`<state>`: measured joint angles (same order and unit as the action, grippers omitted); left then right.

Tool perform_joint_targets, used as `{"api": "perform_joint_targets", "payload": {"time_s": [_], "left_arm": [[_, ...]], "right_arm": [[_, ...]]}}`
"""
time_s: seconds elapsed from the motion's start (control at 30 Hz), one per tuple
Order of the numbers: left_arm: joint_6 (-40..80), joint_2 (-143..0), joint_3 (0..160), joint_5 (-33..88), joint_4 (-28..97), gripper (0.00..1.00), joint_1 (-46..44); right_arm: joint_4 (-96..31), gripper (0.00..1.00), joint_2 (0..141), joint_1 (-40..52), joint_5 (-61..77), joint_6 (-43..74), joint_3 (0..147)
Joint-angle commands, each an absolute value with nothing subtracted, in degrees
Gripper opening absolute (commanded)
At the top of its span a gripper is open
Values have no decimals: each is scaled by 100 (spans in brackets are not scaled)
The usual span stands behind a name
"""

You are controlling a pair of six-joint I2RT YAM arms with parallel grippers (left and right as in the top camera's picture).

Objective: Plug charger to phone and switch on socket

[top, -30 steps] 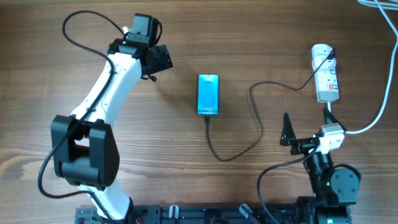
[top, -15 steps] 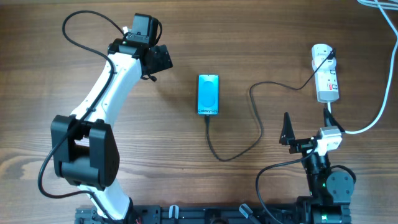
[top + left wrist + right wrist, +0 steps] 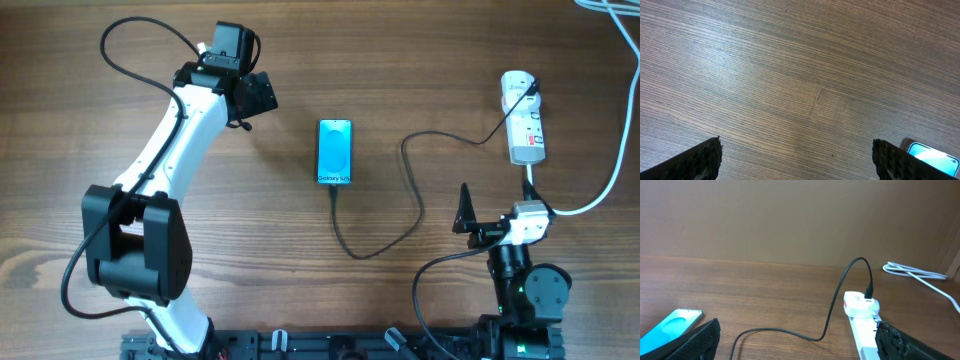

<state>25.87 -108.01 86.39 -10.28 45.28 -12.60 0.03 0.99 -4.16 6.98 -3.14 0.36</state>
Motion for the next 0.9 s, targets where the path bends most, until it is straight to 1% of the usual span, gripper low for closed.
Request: {"api": "perform_joint_targets", "payload": {"time_s": [0.0, 0.3, 0.87], "left_arm": [[2639, -10779, 8615, -1120, 4530, 100, -1262], [2639, -10779, 8615, -1118, 4530, 100, -1262], [2639, -10779, 8615, -1118, 4530, 100, -1262]], "right_arm": [[8, 100, 19, -301, 513, -445, 30], [8, 100, 19, 36, 515, -416, 30], [12, 100, 19, 49, 454, -287, 30]]}}
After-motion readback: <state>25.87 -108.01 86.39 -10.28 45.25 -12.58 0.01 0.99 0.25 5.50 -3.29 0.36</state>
